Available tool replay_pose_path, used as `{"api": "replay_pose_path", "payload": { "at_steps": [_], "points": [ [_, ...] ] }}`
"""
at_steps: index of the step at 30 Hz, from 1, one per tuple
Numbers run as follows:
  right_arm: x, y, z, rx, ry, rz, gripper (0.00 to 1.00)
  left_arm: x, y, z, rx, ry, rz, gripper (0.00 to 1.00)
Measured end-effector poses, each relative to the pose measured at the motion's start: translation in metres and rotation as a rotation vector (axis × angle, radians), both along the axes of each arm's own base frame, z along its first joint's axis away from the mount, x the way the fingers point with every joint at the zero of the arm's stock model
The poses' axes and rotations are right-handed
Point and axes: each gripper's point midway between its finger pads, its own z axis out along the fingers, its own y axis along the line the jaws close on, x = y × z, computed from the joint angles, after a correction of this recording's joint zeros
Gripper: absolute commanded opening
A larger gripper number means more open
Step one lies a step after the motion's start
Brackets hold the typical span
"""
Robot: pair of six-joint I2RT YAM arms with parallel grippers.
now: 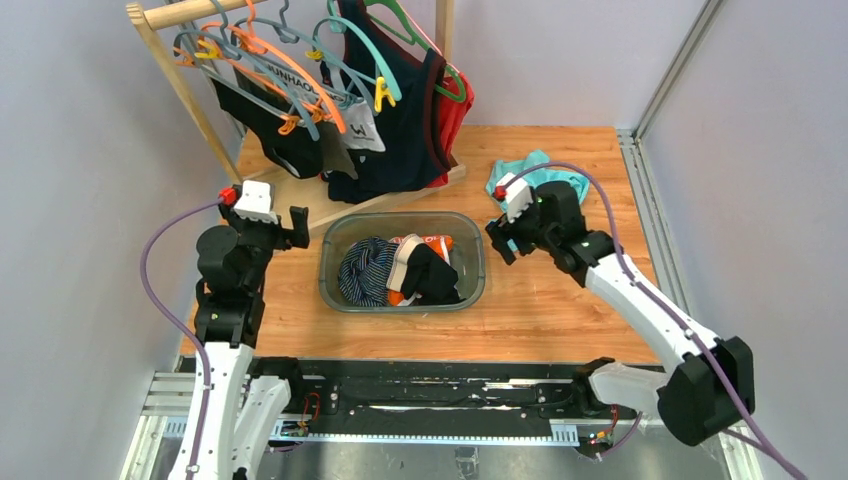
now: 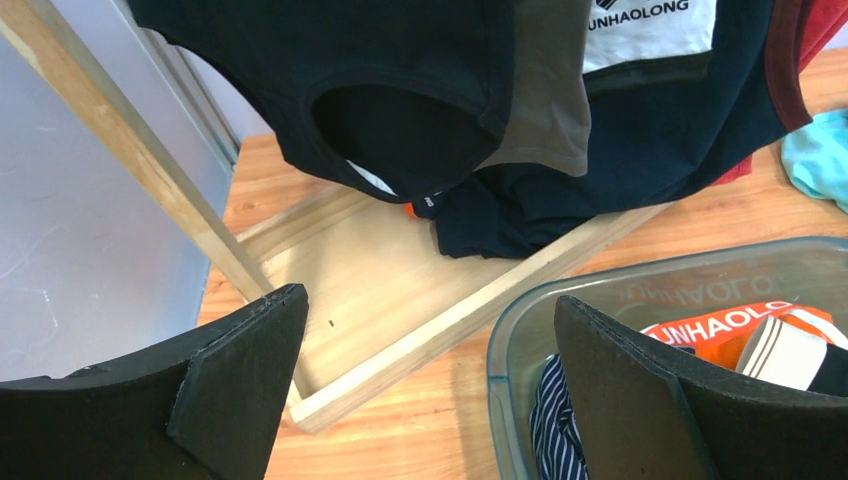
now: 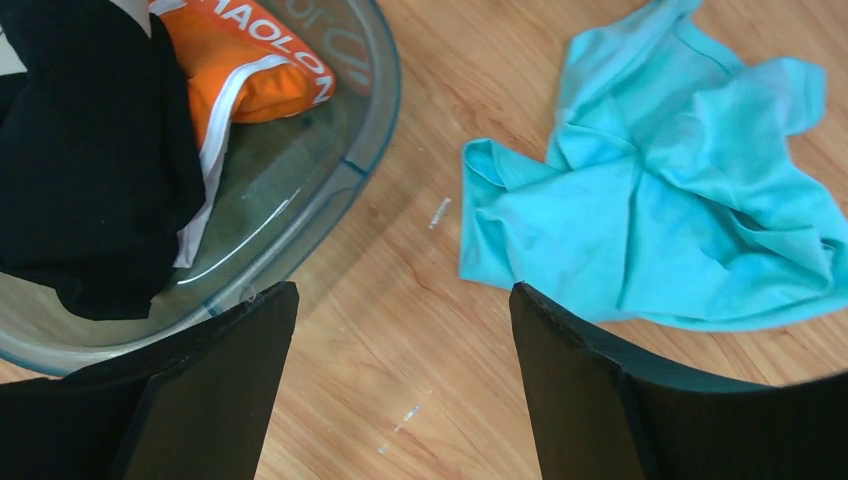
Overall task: Remove the underwear clipped to the hanger
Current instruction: Move the bin to the bin, then pick up the hanger from the clothesline.
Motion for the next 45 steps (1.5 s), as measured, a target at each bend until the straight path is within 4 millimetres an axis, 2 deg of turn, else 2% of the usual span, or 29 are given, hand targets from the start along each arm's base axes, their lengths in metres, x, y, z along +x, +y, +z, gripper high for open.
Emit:
{"api": "replay_pose_path", "payload": {
  "at_steps": [7,11,15,21,25,28,30,32,38,41,45],
  "points": [
    [-0.005,0.043,-0.035,-0.061,0.057,0.088,0.75,0.003,-0.004,-0.006,0.006,0.024,-0.025,0.98],
    [0.0,0.053,-0.063,-0.139,0.115,0.071,0.69,0.005,-0.006,-0.009,0.007,0.035,-0.036,0.98],
    [0.016,0.053,-0.079,-0.179,0.168,-0.012,0.63,0.007,-0.007,-0.014,0.008,0.053,-0.044,0.98],
    [0.026,0.046,-0.093,-0.19,0.216,-0.116,0.53,0.01,-0.008,-0.026,0.007,0.097,-0.05,0.98],
    [0.039,0.02,-0.093,-0.181,0.228,-0.225,0.51,0.013,-0.009,-0.034,0.018,0.15,-0.063,0.98],
    [0.049,-0.006,-0.091,-0.165,0.237,-0.313,0.52,0.015,-0.01,-0.028,0.029,0.178,-0.074,0.98],
    [0.053,-0.019,-0.086,-0.149,0.236,-0.35,0.54,0.016,-0.01,-0.015,0.036,0.181,-0.076,0.98],
    [0.053,-0.021,-0.079,-0.126,0.233,-0.348,0.57,0.017,-0.009,0.005,0.044,0.169,-0.074,0.98],
    [0.047,-0.004,-0.067,-0.081,0.246,-0.253,0.63,0.014,-0.01,0.09,0.026,0.075,-0.068,0.98],
    [0.044,-0.002,-0.064,-0.08,0.241,-0.222,0.63,0.012,-0.009,0.138,-0.015,0.004,-0.05,0.99],
    [0.038,0.004,-0.053,-0.083,0.219,-0.174,0.62,0.018,-0.007,0.188,-0.09,-0.055,-0.018,0.99]
  ]
}}
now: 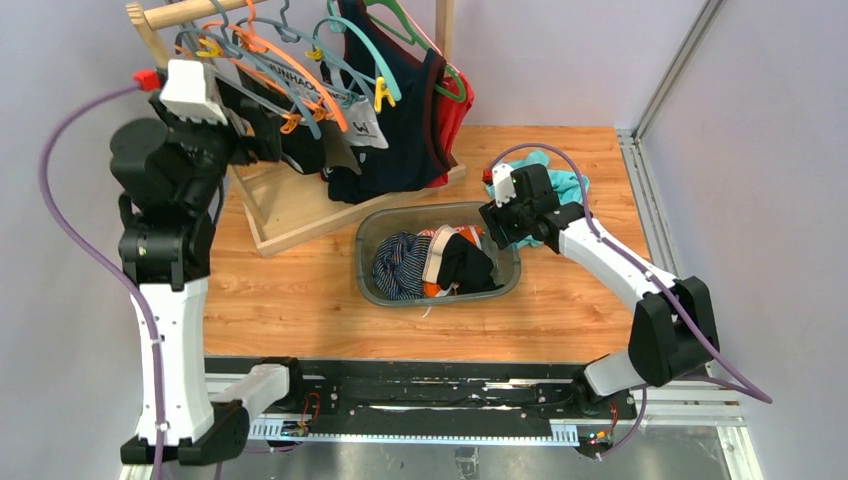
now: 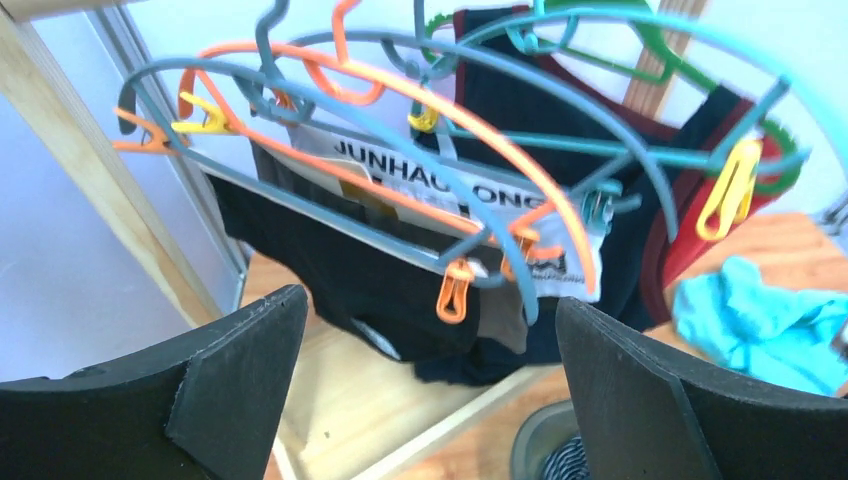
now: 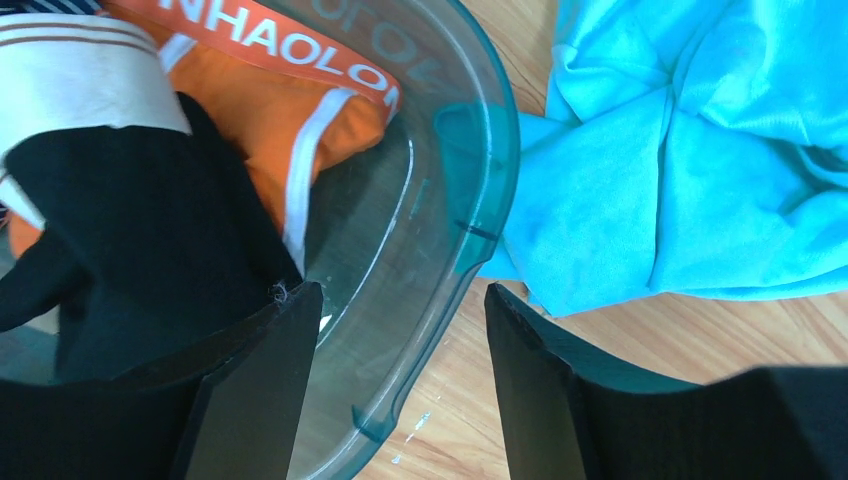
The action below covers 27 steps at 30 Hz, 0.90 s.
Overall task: Remove the underwear clipped to the hanger
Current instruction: Pick up the hanger from the clothesline.
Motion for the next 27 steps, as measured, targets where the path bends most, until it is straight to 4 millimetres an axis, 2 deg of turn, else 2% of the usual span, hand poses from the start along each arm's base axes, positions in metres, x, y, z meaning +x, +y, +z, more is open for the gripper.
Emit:
{"api": "replay_pose_path", "payload": {
  "at_steps": [3,7,11,15,19,23,27],
  "points": [
    [-0.005,0.008,0.01,-0.003,-0.028,0.045,0.62,0.015,0.001,0.031,-0.058,-0.026,0.017,0.99],
    [-0.01,0.017,0.017,-0.014,-0.056,0.093,0.62,0.046,0.004,0.044,-0.108,-0.013,0.057,0.99],
    [-0.012,0.019,0.018,-0.027,-0.064,0.117,0.62,0.086,0.007,0.022,-0.126,0.072,0.114,0.99],
    [-0.011,0.017,0.018,-0.039,-0.069,0.117,0.61,0.111,0.01,-0.005,-0.134,0.152,0.154,0.95],
    [-0.011,0.015,0.017,-0.054,-0.071,0.12,0.61,0.117,0.014,-0.017,-0.134,0.179,0.182,0.89],
    [-0.011,0.015,0.017,-0.059,-0.073,0.125,0.61,0.115,0.019,-0.026,-0.128,0.18,0.209,0.81],
    [-0.012,0.015,0.017,-0.063,-0.072,0.13,0.61,0.113,0.027,-0.032,-0.097,0.176,0.249,0.8]
  ]
}}
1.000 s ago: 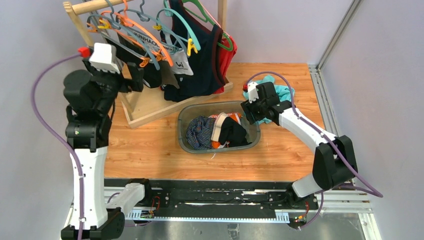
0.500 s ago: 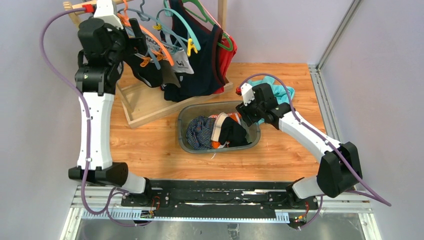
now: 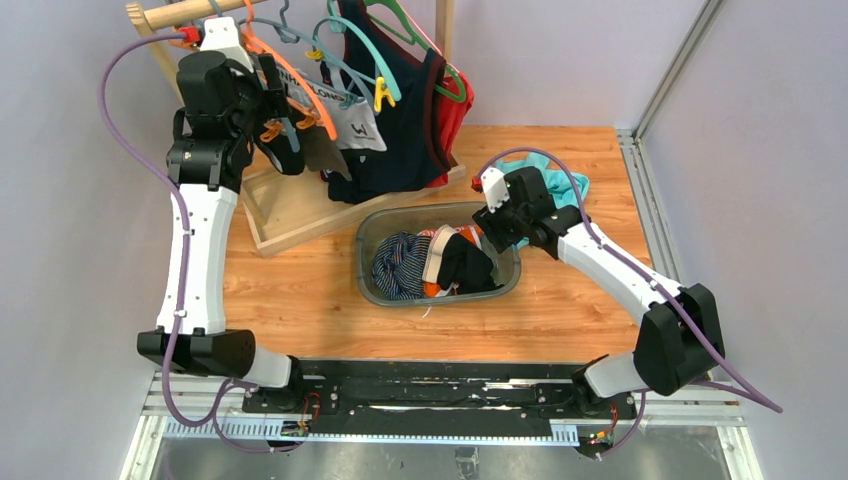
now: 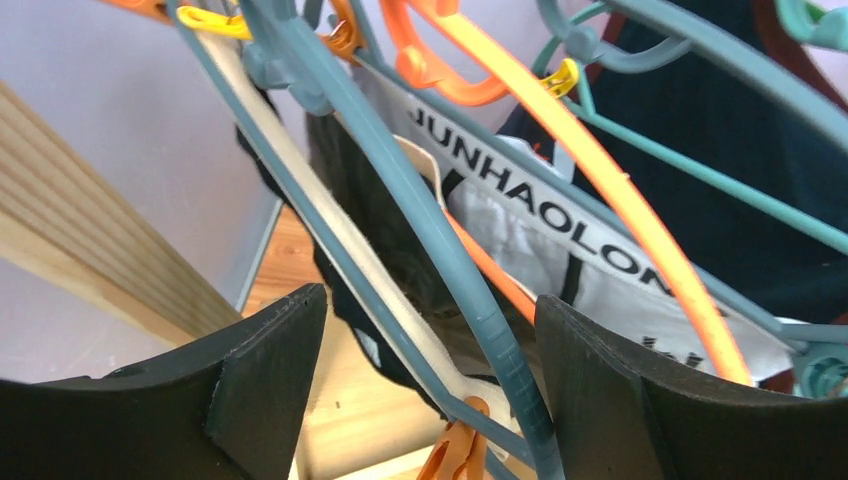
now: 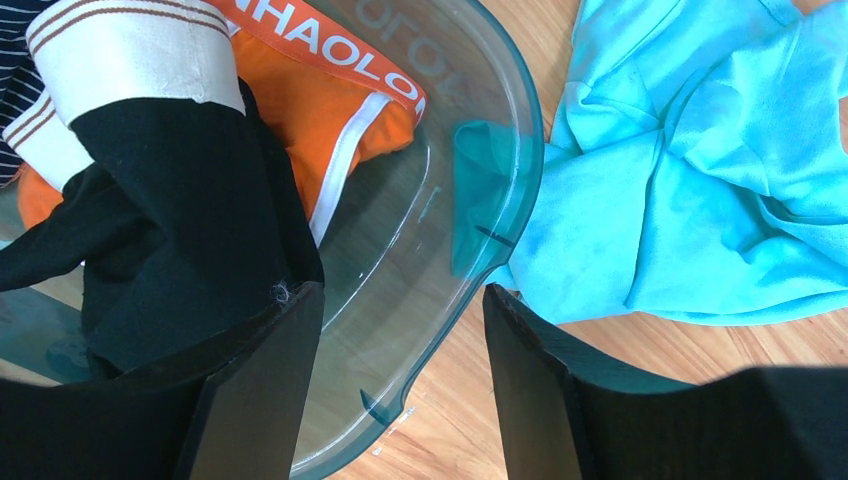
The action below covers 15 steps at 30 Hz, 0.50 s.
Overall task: Remove the underwear clipped to the hanger
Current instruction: Pick up the hanger from the clothesline.
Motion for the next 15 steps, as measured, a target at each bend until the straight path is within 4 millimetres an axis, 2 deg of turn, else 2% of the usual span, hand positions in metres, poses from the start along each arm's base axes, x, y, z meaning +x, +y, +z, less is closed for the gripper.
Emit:
{"api": "replay_pose_path", "payload": {
  "at_steps": [8,15],
  "points": [
    [-0.002,0.001,0.007,0.004,-0.018,0.019,0.61,-0.012,0.015,-0.017,0.079,0.022,0.056,0.83],
    [-0.009,0.018,0.029,0.036,-0.047,0.098,0.62,-0.038,0.021,0.001,0.13,-0.03,0.067,0.95]
  ]
}}
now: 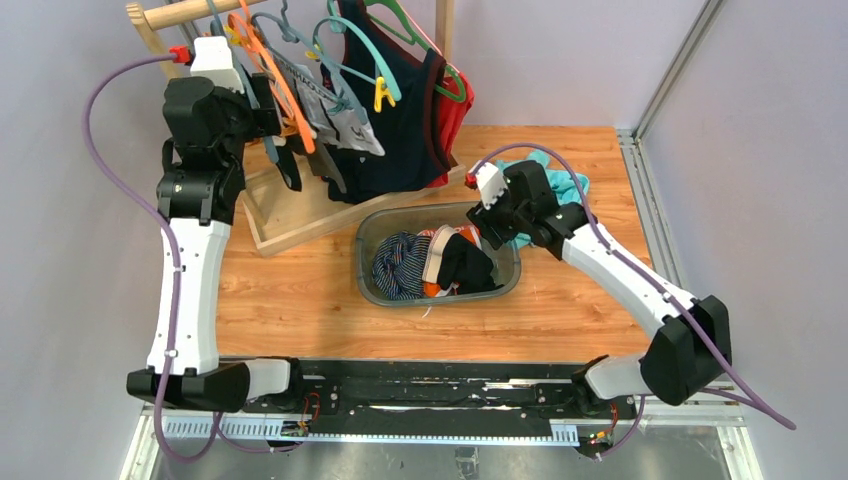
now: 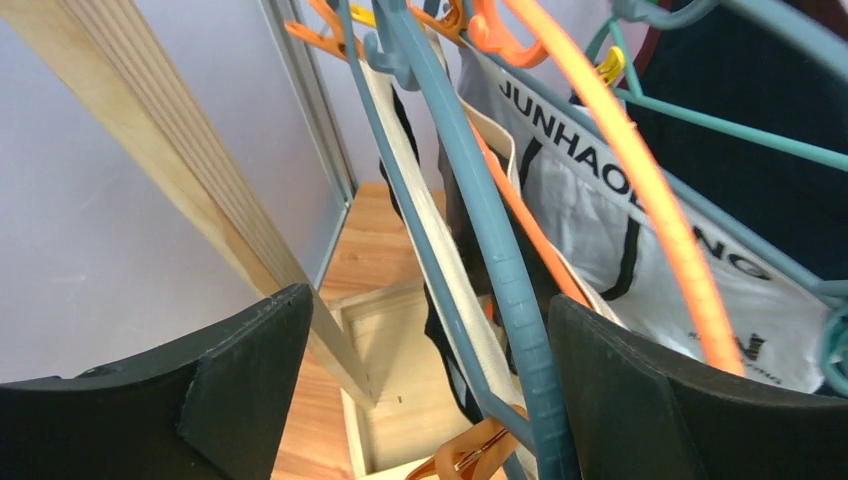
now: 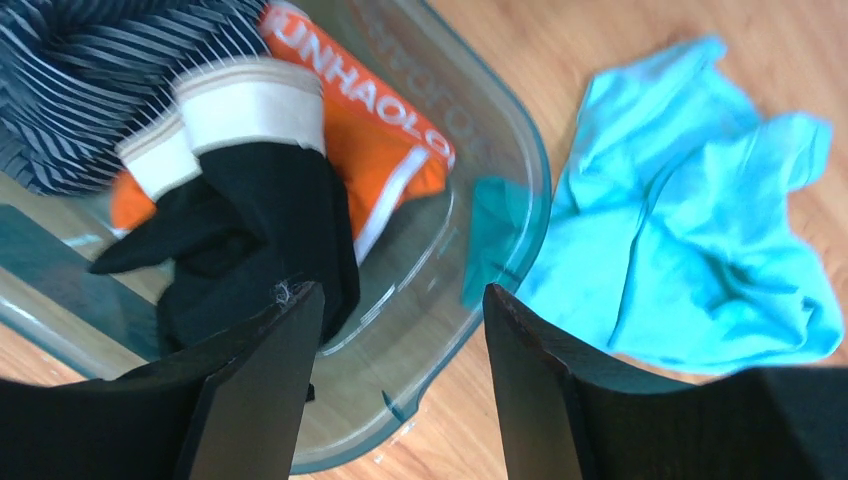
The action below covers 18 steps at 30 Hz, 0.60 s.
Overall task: Remove the underwear clipped to the hanger
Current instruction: Pick up the hanger from the clothesline.
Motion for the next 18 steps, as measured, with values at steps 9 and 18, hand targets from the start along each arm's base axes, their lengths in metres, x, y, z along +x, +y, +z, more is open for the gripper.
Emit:
{"api": "replay_pose_path", "payload": {
  "at_steps": [9,18],
  "points": [
    [0.018,0.053,0.181,0.231,-0.248,0.127,0.61,-0.019,-0.014,0.02,0.007,-0.059,-0.089,1.0],
    [0.035,0.11,0.325,0.5,-0.377,0.237,0.6,-0.024,-0.022,0.02,0.035,-0.04,-0.15,0.99]
  ]
}}
